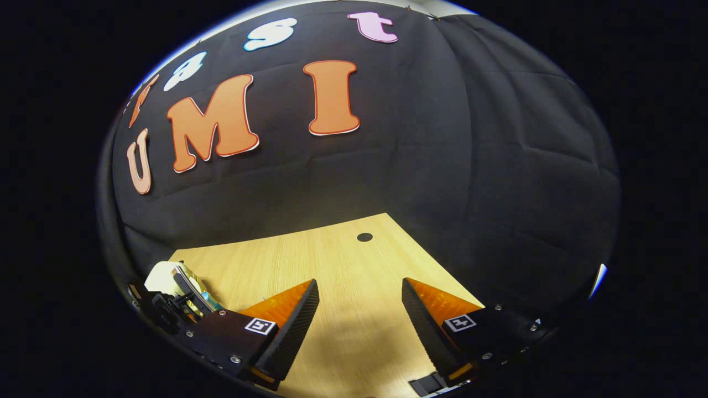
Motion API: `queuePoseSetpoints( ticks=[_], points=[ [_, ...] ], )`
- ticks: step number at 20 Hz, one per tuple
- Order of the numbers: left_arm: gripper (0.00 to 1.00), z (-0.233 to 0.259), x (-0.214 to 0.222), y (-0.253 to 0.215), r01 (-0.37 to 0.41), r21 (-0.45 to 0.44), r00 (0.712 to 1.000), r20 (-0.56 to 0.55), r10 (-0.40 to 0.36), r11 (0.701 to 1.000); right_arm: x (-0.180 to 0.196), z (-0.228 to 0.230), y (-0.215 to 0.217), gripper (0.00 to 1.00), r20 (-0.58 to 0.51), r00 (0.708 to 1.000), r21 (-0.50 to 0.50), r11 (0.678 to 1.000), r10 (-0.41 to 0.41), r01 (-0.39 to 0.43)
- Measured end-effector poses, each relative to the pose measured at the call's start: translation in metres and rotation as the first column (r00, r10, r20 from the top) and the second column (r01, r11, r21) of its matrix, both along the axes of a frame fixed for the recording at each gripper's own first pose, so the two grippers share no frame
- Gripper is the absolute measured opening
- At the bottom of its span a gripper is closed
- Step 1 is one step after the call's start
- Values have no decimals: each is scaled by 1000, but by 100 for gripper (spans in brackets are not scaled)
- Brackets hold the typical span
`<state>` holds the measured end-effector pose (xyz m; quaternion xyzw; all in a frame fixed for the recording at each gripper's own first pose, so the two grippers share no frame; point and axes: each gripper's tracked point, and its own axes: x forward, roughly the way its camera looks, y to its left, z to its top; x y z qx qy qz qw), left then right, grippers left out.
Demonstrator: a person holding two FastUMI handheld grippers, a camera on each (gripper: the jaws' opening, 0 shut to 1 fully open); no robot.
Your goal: First open the suitcase, pack the skin care products into it, and then close the suitcase.
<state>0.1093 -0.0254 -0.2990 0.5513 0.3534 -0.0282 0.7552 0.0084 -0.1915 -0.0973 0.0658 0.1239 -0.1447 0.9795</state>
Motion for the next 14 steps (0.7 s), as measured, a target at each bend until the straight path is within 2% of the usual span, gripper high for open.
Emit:
queuePoseSetpoints(
  ticks=[1,3,4,7,9,10,14],
  points=[
    [33,0,5,0,16,19,1000,-8,-16,1000,-1,-1,-2,95,-2,1000,-1,1000,-2,2],
    [17,6,7,-5,67,83,998,9,-68,994,-3,-6,-2,95,-13,1000,14,1000,2,-2],
    [7,13,9,-4,75,94,996,50,-80,993,-4,-8,-1,95,-15,1000,16,1000,11,-10],
    [7,24,6,-3,53,58,997,47,-55,997,-1,-7,0,95,-8,1000,13,1000,24,-24],
    [7,41,1,-1,2,-50,998,66,2,999,1,-6,3,95,-10,999,24,999,40,-40],
    [7,51,-3,-1,-37,-140,996,73,48,989,3,-6,6,95,-10,998,29,998,57,-56],
    [7,86,5,15,-83,-390,978,147,151,917,16,9,31,95,12,993,20,993,117,-118]
  ],
)
